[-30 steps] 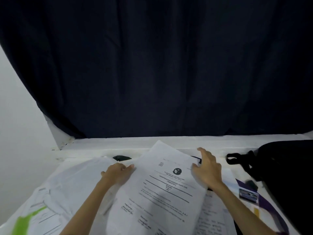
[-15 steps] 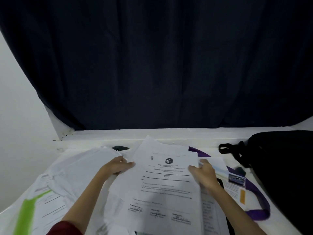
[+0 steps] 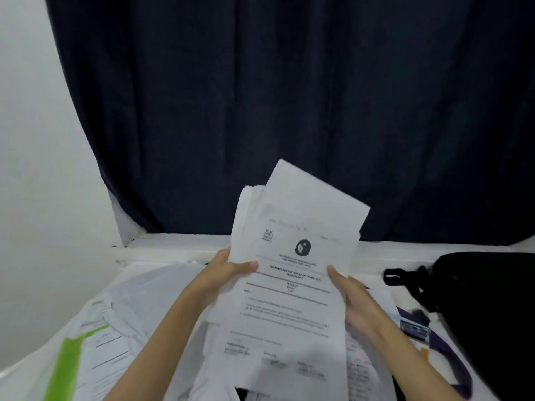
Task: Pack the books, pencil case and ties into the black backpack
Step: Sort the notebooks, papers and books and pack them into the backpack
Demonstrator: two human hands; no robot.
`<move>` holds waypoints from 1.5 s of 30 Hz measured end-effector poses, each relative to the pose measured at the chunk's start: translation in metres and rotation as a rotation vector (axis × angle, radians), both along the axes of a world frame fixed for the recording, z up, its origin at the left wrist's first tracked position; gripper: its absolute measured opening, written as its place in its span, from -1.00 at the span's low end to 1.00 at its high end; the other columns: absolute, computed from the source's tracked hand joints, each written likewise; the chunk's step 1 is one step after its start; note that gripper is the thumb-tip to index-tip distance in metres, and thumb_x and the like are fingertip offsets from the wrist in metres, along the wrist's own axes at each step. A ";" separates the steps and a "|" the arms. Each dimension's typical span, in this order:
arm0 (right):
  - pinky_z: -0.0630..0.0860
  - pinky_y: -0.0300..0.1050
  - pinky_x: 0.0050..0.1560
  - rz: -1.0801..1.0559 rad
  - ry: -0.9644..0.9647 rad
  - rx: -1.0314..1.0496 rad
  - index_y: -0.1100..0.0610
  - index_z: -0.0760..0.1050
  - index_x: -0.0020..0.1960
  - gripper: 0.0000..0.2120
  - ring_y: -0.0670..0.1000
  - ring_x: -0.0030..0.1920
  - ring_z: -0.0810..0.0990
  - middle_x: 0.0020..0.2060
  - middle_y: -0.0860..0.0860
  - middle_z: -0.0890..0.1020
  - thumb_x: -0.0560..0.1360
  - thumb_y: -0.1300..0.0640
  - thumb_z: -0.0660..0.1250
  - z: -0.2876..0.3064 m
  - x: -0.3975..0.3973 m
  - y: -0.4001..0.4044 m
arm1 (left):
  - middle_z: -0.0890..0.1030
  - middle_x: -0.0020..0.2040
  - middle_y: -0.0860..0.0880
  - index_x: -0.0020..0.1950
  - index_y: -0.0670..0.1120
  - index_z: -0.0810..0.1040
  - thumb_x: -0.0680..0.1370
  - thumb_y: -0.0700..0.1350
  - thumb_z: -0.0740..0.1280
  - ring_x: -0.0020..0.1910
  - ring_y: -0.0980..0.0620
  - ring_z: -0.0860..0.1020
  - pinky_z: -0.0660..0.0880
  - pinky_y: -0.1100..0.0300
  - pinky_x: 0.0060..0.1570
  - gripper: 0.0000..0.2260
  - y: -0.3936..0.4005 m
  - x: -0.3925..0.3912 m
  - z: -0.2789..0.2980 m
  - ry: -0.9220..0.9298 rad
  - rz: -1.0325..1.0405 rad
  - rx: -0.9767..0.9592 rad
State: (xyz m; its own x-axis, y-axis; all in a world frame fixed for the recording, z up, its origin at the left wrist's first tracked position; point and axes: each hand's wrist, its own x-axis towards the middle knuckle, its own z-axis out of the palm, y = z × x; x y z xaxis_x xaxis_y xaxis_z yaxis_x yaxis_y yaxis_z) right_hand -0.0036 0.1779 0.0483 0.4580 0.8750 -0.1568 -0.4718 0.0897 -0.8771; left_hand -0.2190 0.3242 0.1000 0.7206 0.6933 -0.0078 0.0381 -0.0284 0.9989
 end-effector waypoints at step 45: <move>0.45 -0.13 -0.10 -0.119 -0.940 -0.109 0.14 0.44 0.04 -0.87 0.02 -0.08 0.53 -0.13 -0.04 0.55 0.52 0.28 0.21 0.040 -0.090 0.102 | 0.61 0.05 -0.04 0.20 -0.10 0.53 0.50 -0.11 0.39 -0.03 -0.01 0.57 0.46 0.15 -0.03 -0.71 0.017 -0.077 -0.026 0.028 0.671 0.005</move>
State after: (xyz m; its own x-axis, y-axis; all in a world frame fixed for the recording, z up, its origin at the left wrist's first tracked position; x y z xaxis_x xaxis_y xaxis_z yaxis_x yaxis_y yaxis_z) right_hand -0.0933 0.2801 0.0884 0.5234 0.8166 0.2432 0.4376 -0.0128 -0.8991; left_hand -0.2961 0.3408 0.0736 0.1330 0.9910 -0.0154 0.0749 0.0054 0.9972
